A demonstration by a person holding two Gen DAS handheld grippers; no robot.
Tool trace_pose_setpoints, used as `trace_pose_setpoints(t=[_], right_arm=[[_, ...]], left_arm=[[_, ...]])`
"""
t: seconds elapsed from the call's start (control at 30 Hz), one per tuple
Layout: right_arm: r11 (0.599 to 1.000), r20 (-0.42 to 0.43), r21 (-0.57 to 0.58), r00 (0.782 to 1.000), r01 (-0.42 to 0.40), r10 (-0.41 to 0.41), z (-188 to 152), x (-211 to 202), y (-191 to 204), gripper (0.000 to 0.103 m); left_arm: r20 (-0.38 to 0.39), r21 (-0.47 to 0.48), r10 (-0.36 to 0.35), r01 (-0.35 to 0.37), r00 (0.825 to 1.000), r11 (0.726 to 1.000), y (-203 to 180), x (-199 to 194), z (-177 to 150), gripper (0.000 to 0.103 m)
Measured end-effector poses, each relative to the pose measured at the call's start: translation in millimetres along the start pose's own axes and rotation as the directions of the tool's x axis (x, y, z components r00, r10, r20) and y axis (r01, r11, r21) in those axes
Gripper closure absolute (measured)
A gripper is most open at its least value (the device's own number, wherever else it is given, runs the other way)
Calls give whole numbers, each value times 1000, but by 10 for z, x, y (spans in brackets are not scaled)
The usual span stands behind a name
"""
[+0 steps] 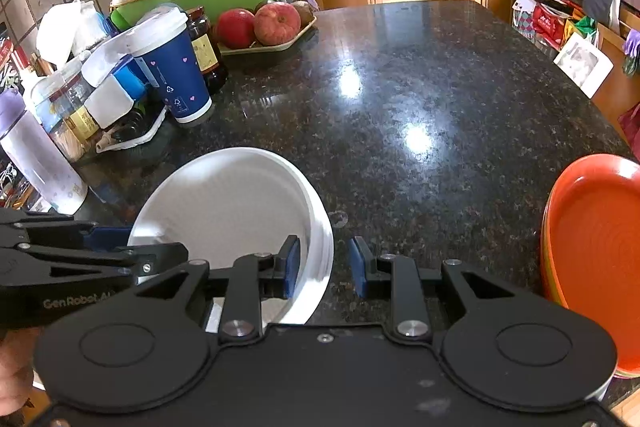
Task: Organize plates and bowls
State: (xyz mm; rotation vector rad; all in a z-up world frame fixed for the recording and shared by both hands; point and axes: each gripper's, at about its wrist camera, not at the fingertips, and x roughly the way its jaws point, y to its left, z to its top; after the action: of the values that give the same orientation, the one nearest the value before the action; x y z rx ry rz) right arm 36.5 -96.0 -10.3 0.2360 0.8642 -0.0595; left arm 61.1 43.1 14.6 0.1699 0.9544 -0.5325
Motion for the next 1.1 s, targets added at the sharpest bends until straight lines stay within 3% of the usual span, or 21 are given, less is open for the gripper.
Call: trace_pose_setpoints(t=[0.33,0.47,0.83,1.1], right_arm=[[1000,-6,11,1000,-6,6,-27,-4,25,85],[1000,0,5,1000,9,-9,-30,-18,59,86],[999,-29,38,999,25,-24,-5,-70,86,86],[995,12,72,997,70,-71,-84,-260,67,86]], left_arm=[[-32,-32,-40,39,999,999,-29,72,-9,62],[-55,-51,-65,62,996,997,-42,119,6,76],[-68,-17,-66,65,995,998,-63,57,36,76],[-56,44,-95,97,994,994,-171,-32,53,76]])
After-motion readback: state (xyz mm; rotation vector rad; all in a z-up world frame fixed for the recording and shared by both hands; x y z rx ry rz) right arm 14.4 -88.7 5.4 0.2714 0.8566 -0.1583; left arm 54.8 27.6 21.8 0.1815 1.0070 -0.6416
